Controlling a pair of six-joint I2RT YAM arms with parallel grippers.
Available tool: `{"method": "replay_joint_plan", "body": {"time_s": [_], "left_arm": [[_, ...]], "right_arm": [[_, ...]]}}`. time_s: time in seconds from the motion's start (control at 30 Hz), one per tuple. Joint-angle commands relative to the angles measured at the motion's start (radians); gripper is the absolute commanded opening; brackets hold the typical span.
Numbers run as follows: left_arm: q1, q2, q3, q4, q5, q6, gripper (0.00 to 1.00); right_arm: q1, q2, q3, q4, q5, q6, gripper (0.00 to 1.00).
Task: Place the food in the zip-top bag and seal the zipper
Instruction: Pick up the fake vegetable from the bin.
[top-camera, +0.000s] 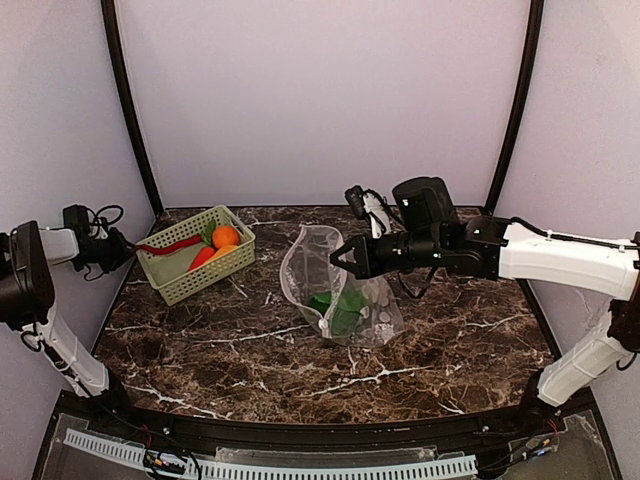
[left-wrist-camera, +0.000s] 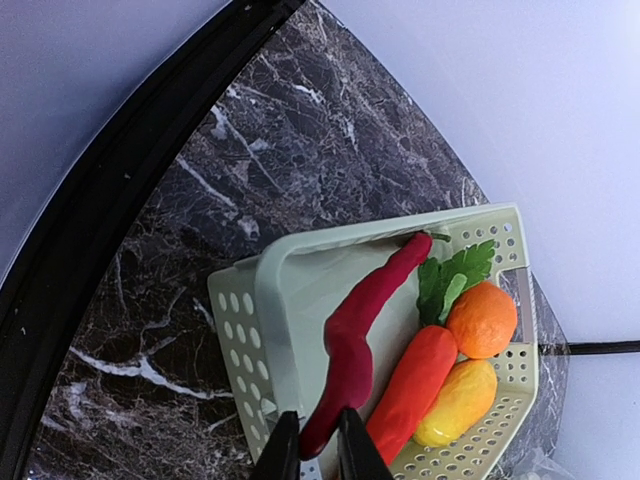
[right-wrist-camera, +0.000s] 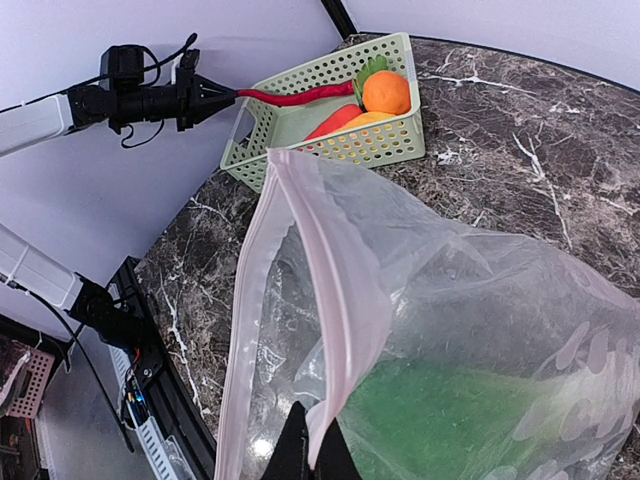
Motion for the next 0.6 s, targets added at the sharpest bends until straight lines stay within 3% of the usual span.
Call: {"method": "replay_joint_plan", "body": {"time_s": [0.0,0.27,0.57], "left_arm": [[0.003,-0.055,-0.020,0.050,0.028,-0.014,0.11],[0.003,-0.097,-0.053,0.152,0.110,-0.037,0.01],[0.004,-0.189,-0.123,0.329,0.227,-0.095,0.01]], "right_arm": [[-0.004,0.004,0.014,0.032,-0.005,0.007,0.00],[-0.004,0.002,0.012,0.030,-0.003,0.011,0.00],[-0.004,0.001,0.009,0.020,0.001,0.015,0.00]]}}
